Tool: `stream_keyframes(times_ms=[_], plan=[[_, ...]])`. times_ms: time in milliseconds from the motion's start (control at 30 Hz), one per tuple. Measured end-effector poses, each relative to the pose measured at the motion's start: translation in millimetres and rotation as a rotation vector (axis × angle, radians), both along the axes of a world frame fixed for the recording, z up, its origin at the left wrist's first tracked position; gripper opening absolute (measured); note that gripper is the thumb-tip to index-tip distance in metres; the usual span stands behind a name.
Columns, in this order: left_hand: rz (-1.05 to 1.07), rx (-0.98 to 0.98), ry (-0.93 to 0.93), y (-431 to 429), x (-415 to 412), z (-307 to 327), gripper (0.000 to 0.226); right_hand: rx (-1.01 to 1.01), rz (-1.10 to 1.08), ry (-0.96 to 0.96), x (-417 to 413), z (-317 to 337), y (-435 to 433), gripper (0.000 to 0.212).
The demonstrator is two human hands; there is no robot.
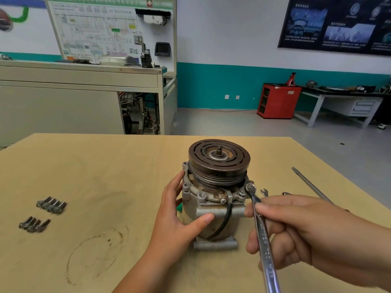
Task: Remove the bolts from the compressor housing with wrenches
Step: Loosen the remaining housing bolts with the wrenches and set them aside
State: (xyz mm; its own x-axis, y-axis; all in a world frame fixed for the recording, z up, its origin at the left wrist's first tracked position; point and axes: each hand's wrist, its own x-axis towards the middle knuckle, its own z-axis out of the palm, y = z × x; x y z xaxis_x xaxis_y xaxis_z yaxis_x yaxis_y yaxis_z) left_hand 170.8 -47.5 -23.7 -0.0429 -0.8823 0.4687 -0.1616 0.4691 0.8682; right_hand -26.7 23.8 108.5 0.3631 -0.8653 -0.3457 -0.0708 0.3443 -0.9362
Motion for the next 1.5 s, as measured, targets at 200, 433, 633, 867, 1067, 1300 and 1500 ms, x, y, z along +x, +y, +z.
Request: stream_keyframes(times_ms=[200, 433, 633, 867, 1067, 1300, 1500], plan=[[0.000, 0.002, -0.006, 0.6, 0.8, 1.1, 0.082, 0.024, -0.072, -0.026, 5.2, -0.1, -7.2, 0.036], [-0.004, -0.004, -0.003, 0.8, 0.6, 1.1, 0.081, 0.051, 0.153, 0.268, -9.2, 15.0, -26.8, 0.030], [-0.007, -0.001, 0.004, 0.1, 0.5, -0.2, 0.082, -0.293, 0.478, 1.099, -40.0, 47.4, -73.1, 0.037], [-0.003, -0.002, 0.005, -0.6, 0.6, -0.7, 0.082, -0.469, 0.556, 1.076, -59.7, 50.8, -98.5, 0.020], [-0.004, -0.001, 0.004, -0.2, 2.1, -2.0, 0.084, -0.145, 0.584, 0.603, -80.2, 32.6, -78.2, 0.019], [-0.004, -0.010, 0.003, -1.9, 1.2, -2.3, 0.084, -0.002, 0.156, 0.067, -26.7, 2.8, -27.9, 0.021], [-0.012, -0.022, 0.008, -2.8, 1.0, -2.9, 0.083, 0.025, -0.044, 0.014, -5.5, 11.0, -16.9, 0.026]])
